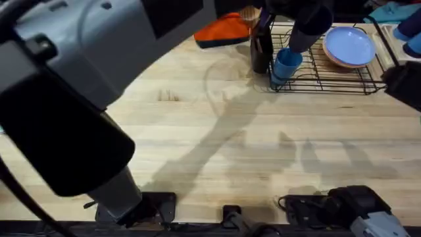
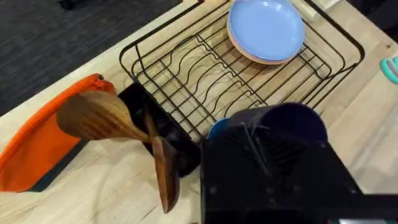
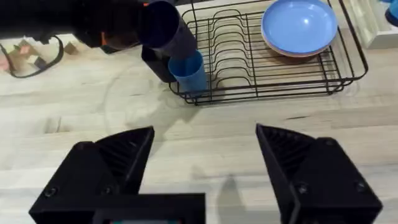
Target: Pick up the cup on the table and put them onto the rack.
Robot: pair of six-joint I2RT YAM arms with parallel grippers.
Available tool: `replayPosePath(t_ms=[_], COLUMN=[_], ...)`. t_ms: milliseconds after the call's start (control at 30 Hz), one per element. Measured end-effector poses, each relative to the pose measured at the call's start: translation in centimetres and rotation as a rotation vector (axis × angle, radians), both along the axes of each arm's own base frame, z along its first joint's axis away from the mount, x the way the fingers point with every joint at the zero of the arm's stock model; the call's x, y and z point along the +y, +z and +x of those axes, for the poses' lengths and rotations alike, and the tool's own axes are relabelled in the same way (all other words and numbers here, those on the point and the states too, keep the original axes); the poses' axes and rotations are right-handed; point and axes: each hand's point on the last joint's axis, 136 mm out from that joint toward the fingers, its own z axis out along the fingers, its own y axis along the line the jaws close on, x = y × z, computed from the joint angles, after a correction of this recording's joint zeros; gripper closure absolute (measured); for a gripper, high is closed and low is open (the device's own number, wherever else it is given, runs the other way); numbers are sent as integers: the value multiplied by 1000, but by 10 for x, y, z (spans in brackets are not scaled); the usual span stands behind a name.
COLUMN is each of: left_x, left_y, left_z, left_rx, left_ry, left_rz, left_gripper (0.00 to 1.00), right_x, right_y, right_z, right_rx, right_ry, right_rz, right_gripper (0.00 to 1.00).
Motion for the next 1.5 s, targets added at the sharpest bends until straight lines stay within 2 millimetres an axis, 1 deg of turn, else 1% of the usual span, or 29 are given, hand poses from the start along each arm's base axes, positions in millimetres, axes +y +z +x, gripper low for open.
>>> replayPosePath(t_ms=[100,133,267,300,367,433,733,1100,1500], left_x=[0,1,-1,-2,-3,-3,-3,-8,-8], left_y=[0,-6,-16,-26,-31,-35,-36,-67,-69], left_z=[0,-1,1,2,3,3,3,9,9], left_rx=[0,15,31,47,56,62,64,108,111], left_ry=[0,0,0,0,0,0,0,0,1], left_rz=[0,13,28,43,50,56,58,97,99], left_gripper=[960,959,959,959,959,959,959,959,959], right_x=[0,0,0,0,0,0,0,0,0], right_y=[0,0,0,0,0,0,0,0,0], right_z=[0,0,0,0,0,0,0,0,0], right_rx=[0,0,0,0,0,0,0,0,0], right_ry=[0,0,0,0,0,0,0,0,0], right_rz=[0,0,0,0,0,0,0,0,0], right_gripper=[4,3,3,4,4,4,3,3,4])
